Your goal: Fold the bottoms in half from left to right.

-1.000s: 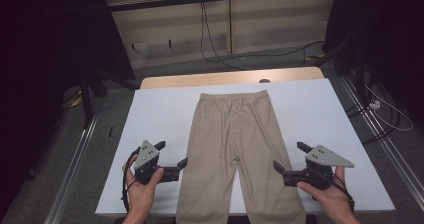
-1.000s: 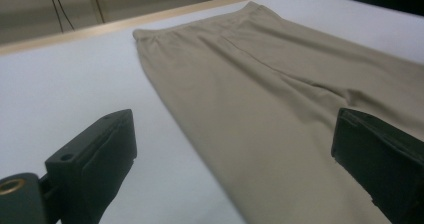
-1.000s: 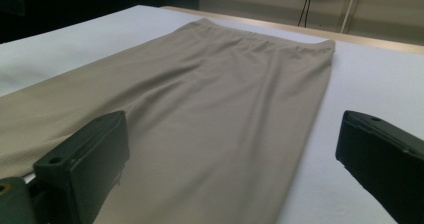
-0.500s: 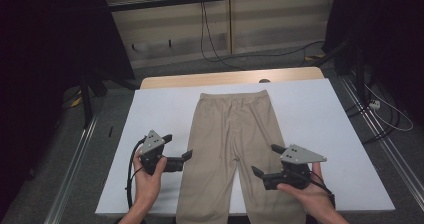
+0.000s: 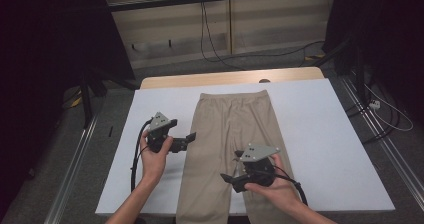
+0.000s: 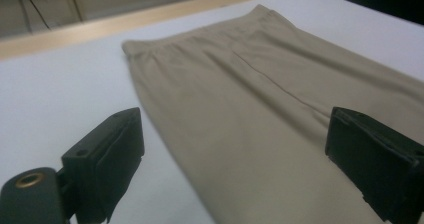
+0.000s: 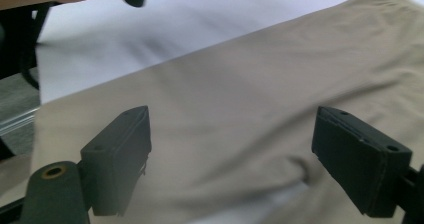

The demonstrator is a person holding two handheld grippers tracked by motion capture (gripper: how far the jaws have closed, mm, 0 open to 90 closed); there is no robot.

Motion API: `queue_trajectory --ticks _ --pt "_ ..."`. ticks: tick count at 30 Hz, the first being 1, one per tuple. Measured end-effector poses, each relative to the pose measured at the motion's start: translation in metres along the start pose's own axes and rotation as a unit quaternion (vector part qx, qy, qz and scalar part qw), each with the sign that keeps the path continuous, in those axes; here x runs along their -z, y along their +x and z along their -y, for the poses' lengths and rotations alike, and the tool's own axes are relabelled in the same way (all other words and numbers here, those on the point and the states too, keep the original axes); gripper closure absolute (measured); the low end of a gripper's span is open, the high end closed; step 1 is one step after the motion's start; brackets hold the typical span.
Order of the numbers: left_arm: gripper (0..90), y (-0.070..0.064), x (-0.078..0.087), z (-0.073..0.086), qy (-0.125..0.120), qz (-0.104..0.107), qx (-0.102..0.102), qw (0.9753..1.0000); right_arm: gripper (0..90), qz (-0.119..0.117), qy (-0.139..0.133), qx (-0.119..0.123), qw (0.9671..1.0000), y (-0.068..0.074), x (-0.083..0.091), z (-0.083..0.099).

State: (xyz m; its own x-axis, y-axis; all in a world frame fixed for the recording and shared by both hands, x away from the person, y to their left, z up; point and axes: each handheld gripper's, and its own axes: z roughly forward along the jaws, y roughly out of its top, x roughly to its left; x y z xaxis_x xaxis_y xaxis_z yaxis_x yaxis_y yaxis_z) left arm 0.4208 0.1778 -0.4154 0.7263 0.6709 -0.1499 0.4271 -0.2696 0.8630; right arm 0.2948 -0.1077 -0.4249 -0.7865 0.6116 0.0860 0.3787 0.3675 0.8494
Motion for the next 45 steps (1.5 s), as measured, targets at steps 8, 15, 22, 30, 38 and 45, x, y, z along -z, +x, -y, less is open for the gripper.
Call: queue_trajectory --ticks 8,15,22,30,38,45 --pt "9.5 0.013 -0.024 -0.012 0.005 -0.022 -0.015 0.9996 17.7 -0.050 0.028 -0.003 0.9984 0.010 -0.033 -0.017" --pt "7.9 0.024 -0.046 -0.027 0.021 -0.023 -0.035 0.9989 19.7 -0.085 0.061 0.010 0.9945 0.019 -0.055 -0.034" --pt "6.2 0.035 -0.051 -0.027 0.014 -0.041 -0.027 0.9987 19.5 -0.086 0.068 0.006 0.9939 0.023 -0.073 -0.041" --pt "5.0 0.044 -0.044 -0.019 0.017 -0.049 -0.013 0.9986 29.1 -0.080 0.092 0.004 0.9925 0.045 -0.101 -0.039" --pt "5.2 0.042 -0.045 -0.016 0.023 -0.052 -0.018 0.9982 51.6 -0.080 0.119 0.021 0.9894 0.080 -0.112 -0.032" --pt "5.5 0.043 -0.047 -0.015 0.028 -0.052 -0.015 0.9981 46.0 -0.054 0.117 0.006 0.9916 0.092 -0.115 -0.031"
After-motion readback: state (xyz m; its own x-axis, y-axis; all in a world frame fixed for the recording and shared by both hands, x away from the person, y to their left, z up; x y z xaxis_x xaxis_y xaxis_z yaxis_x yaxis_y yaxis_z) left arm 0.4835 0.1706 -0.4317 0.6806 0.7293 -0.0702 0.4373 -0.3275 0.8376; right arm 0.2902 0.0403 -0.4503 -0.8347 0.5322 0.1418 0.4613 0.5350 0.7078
